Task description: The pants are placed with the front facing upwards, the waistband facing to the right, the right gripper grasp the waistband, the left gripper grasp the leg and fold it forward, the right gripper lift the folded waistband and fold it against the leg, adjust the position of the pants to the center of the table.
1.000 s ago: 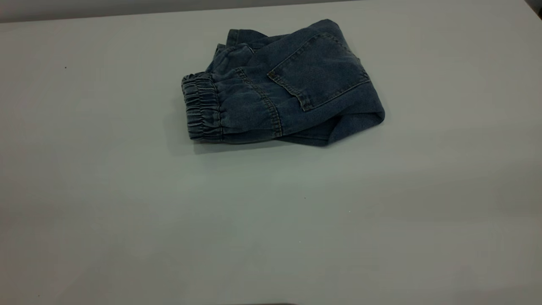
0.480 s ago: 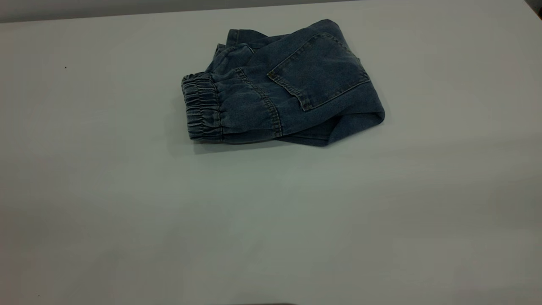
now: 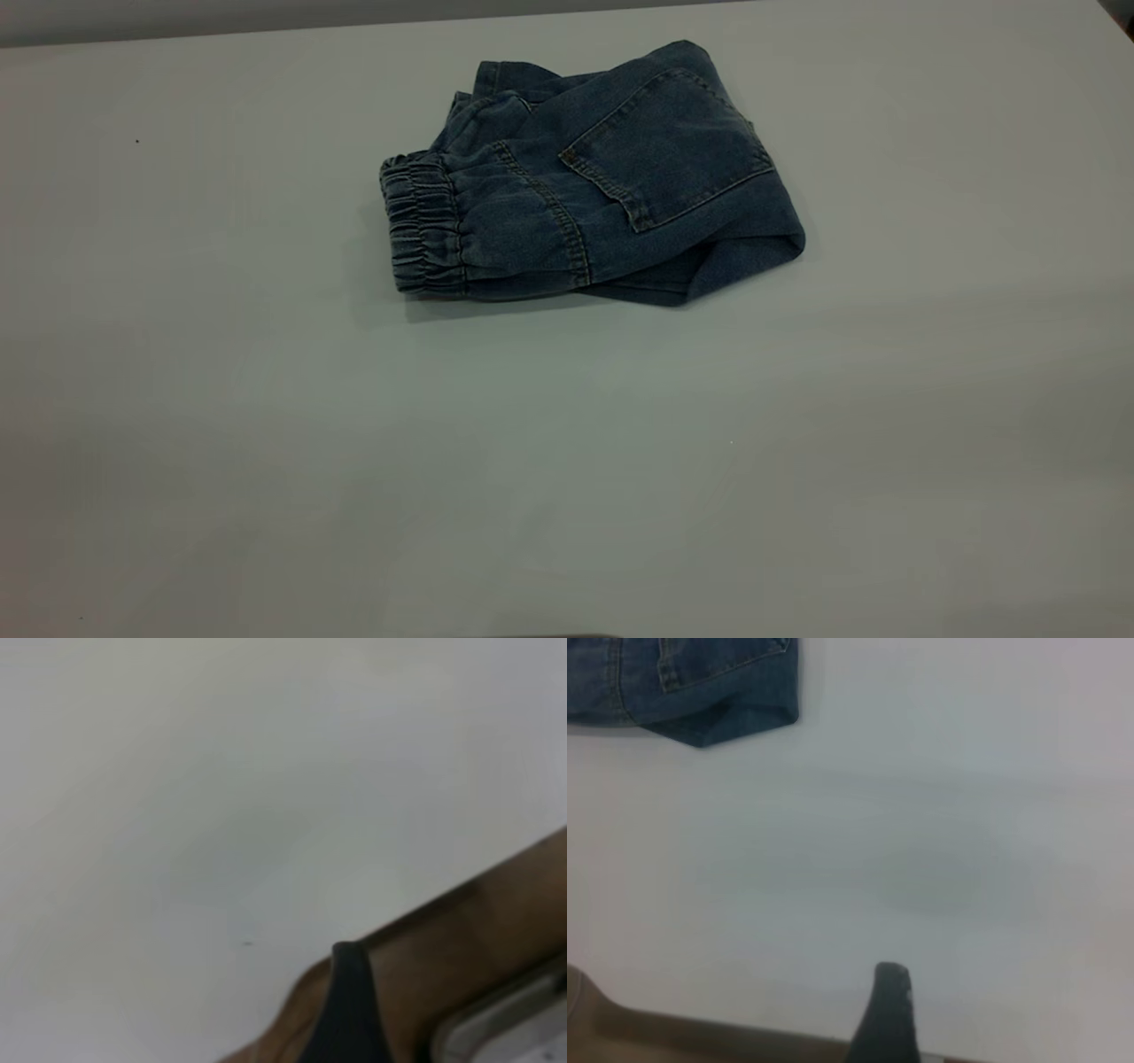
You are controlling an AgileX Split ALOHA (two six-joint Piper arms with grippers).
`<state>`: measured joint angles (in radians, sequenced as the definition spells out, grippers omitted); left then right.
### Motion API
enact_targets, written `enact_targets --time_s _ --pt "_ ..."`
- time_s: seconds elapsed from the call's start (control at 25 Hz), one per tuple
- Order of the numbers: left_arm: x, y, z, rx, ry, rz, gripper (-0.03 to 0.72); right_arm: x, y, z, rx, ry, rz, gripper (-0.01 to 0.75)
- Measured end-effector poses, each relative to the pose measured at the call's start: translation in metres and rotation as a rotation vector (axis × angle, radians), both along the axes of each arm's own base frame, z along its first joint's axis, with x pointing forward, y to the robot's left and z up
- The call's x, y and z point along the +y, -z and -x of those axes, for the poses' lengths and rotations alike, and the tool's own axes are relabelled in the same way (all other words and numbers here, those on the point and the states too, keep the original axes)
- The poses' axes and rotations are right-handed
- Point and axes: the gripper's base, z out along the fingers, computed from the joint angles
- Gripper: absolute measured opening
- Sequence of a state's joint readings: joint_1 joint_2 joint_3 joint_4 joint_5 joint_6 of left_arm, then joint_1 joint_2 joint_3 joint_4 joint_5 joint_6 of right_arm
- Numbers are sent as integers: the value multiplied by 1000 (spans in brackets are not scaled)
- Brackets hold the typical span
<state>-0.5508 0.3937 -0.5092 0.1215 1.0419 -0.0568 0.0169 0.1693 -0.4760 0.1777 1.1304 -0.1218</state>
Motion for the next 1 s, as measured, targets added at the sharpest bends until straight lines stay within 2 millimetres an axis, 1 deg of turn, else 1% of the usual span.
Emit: enact_targets --time_s 0.16,0.36,0.88,0.96,1.0 --pt "-7 8 8 112 60 43 557 0 0 0 0 1 0 578" --pt "-10 10 12 127 132 42 557 0 0 0 0 1 0 578" --pt "-10 10 12 123 139 44 557 0 0 0 0 1 0 578" --pt "-8 9 13 112 105 55 557 0 0 0 0 1 0 578" --pt "-6 8 13 102 59 62 557 0 0 0 0 1 0 578"
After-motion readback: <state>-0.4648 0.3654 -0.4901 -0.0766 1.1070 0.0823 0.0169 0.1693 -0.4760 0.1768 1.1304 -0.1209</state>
